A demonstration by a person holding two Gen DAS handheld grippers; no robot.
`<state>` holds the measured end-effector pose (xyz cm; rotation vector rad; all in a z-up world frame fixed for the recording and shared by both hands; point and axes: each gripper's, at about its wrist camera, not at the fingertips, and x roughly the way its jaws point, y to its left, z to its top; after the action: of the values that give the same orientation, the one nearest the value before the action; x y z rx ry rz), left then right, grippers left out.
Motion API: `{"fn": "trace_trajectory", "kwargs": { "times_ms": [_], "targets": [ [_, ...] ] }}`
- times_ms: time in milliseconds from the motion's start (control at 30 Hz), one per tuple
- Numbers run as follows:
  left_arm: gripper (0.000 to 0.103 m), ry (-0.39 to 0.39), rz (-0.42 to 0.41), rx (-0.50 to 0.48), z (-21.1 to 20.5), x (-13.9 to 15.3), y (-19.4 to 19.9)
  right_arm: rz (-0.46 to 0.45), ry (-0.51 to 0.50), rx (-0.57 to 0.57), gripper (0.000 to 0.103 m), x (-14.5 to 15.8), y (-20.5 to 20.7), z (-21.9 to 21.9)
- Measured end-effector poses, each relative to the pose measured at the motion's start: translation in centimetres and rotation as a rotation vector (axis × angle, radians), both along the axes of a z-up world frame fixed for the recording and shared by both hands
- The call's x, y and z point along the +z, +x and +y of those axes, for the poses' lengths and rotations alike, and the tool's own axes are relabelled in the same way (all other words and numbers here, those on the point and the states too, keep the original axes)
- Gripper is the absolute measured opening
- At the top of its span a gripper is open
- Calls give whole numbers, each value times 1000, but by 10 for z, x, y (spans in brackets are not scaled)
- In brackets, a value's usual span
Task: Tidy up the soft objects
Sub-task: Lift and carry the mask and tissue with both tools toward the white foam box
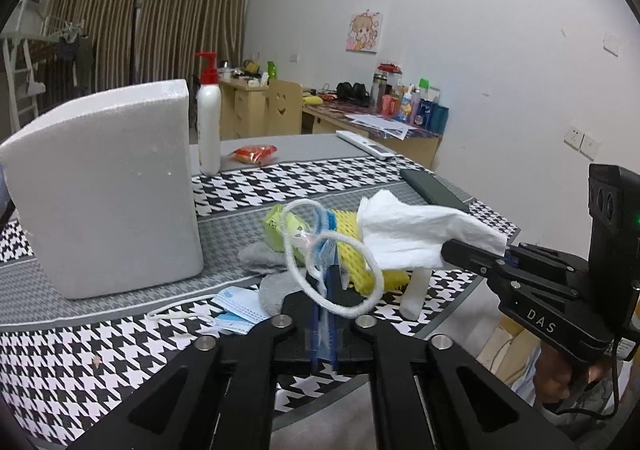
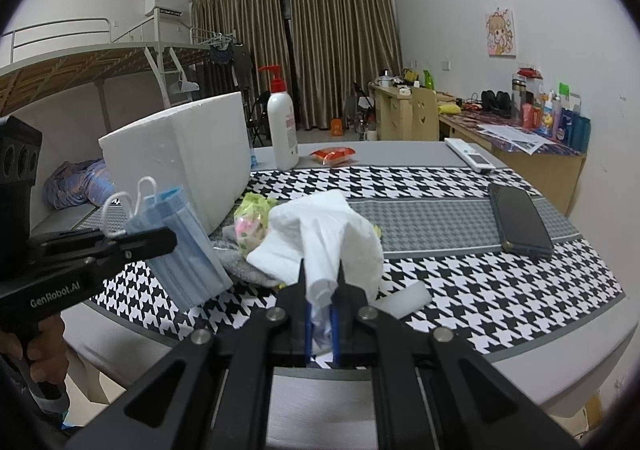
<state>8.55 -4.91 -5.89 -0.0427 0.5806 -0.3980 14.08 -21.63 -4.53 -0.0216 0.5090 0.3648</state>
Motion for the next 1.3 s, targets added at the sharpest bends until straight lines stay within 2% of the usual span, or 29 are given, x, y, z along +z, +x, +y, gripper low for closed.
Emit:
{"fn": "trace_trajectory", "kwargs": {
  "times_ms": [267,933,1167,1300],
  "targets": [
    [1,-17,-24,-10,5,10,-5,-20,6,-2,9,6,-3,1],
    [1,-28,-142,26,21,68,-5,-107,31,16,9,44,-7,10],
    [1,5,-193,73,23,79,-11,-111,30,39,9,49,-5,18],
    [1,15,-190,79,23,80,-7,-113,37,41,9,52,-2,21]
  ]
}}
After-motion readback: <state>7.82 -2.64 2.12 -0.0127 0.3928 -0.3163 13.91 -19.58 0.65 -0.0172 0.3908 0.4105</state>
